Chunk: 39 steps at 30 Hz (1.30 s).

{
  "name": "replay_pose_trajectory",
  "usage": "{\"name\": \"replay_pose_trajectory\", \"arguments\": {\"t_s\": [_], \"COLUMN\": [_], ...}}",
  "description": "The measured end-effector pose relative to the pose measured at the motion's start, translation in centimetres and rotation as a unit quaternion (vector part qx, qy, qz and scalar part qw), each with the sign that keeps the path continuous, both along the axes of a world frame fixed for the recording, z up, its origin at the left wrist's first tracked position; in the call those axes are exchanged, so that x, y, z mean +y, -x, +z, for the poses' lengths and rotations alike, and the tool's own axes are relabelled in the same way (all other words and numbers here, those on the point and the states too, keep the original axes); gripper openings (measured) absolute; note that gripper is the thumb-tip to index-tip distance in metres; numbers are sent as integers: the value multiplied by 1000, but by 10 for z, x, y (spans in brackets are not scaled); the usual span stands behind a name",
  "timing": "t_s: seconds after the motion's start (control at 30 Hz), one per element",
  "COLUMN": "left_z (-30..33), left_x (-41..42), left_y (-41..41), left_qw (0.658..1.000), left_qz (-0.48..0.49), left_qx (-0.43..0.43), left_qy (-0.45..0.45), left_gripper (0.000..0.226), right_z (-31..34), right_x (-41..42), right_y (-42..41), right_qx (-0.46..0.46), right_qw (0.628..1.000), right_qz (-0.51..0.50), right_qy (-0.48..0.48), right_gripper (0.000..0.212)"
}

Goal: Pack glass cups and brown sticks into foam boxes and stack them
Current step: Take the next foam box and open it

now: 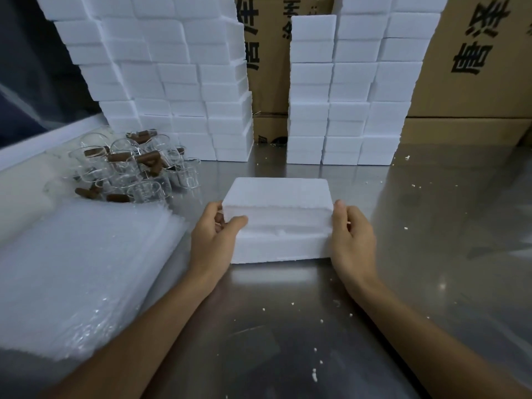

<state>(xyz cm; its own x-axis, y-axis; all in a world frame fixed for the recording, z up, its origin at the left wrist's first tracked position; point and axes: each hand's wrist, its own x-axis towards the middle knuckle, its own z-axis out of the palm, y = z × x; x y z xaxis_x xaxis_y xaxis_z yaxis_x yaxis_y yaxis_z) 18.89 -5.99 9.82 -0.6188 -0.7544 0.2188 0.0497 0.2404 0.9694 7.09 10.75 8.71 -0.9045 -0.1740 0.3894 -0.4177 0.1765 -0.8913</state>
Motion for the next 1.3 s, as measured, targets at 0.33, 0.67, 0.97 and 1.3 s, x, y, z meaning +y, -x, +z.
{"name": "replay_pose_trajectory", "arguments": {"t_s": [0.33,0.67,0.97,1.3], "left_z": [4,-1,2,2], "left_x": [-15,-29,-28,-24], "left_y": [0,5,6,5], "left_qw": [989,973,982,984], "left_qz": [-40,-12,42,-94], "left_qx": [-135,-211,-170,-123], "left_qy": [32,92,73,90], "left_gripper": [26,52,48,27], "right_z": [13,17,17,36], "right_x": [21,17,13,-5], "right_y": [19,29,30,10], "right_qx": [-84,-86,-95,212], "right_qw": [971,961,969,861], "right_qz": [175,56,50,61], "right_qy": [-141,-259,-222,-458], "right_gripper": [64,62,30,25]}}
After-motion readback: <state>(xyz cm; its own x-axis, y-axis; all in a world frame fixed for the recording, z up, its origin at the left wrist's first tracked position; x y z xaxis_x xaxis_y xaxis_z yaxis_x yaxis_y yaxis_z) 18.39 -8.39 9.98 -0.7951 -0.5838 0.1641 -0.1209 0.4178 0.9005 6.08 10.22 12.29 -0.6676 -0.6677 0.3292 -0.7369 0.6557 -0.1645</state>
